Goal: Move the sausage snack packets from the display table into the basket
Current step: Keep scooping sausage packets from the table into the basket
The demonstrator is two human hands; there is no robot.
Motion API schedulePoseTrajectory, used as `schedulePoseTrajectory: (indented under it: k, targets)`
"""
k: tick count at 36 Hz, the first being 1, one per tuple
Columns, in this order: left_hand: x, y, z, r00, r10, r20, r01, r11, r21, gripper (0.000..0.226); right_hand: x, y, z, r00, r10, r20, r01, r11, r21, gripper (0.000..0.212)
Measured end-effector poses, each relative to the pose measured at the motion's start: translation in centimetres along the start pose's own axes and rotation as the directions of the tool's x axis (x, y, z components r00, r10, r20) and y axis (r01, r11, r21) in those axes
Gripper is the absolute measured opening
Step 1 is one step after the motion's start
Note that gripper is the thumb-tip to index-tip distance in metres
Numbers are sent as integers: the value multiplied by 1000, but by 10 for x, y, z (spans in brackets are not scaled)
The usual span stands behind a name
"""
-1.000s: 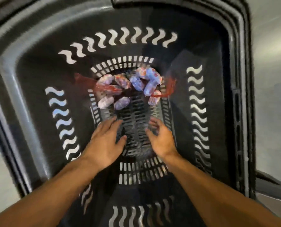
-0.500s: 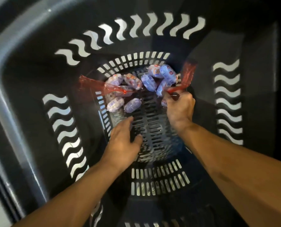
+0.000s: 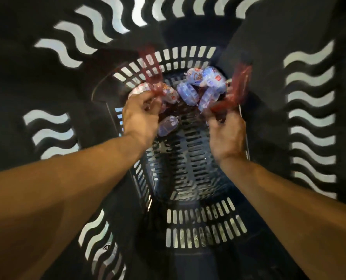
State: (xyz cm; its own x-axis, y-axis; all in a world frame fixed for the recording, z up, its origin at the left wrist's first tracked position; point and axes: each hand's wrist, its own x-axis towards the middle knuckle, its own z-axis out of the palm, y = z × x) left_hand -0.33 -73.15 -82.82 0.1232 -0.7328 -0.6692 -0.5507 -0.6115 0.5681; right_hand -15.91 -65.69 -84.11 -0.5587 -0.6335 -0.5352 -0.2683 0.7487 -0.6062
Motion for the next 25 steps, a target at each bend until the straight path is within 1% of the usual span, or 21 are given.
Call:
schedulePoseTrajectory:
  k: [2, 4, 5, 8, 11, 12, 15, 16, 19, 21, 24, 25]
  targets:
    - [-1, -3, 3, 995, 97, -32, -94, 994, 60, 19, -3, 5, 2, 999, -41, -15, 41, 999, -22, 31]
    - [-3, -5, 5, 988, 148, -43, -145, 986, 79, 19, -3, 9, 4, 996, -90, -12, 89, 993, -72, 28]
    - [-3, -5, 6, 988, 152, -28, -150, 986, 73, 19, -4, 9, 5, 993, -119, -12, 118, 990, -74, 26]
    - [-4, -7, 6, 994, 111, 10, -112, 991, 79, 20, -2, 5, 4, 988, -153, -12, 153, 988, 4, 29]
    - [-6, -7, 6, 992, 123, 16, -124, 989, 78, 21, 1, 7, 5, 971, -235, 41, 237, 970, -52, 29]
    - [-7, -8, 5, 991, 133, 26, -135, 987, 85, 22, 2, 8, 7, 968, -248, 36, 250, 965, -74, 29]
    - [-10, -12, 3, 976, 212, 56, -219, 962, 162, 26, 2, 8, 13, 979, -198, -57, 191, 975, -114, 28]
    - [-9, -14, 2, 968, 244, 62, -251, 948, 195, 28, 4, 8, 14, 975, -209, -78, 200, 973, -112, 24]
    - [-8, -20, 1, 957, 284, 65, -291, 920, 261, 29, 8, 11, 18, 972, -214, -93, 207, 975, -84, 21]
    - [-7, -22, 2, 957, 283, 56, -288, 920, 265, 28, 7, 11, 21, 973, -208, -99, 203, 978, -55, 21]
    - [-7, -23, 4, 958, 283, 43, -285, 933, 221, 27, 0, 8, 24, 973, -207, -105, 217, 972, 94, 19]
    - [-8, -22, 4, 961, 276, 38, -278, 942, 191, 26, -4, 9, 24, 974, -204, -98, 214, 972, 100, 21]
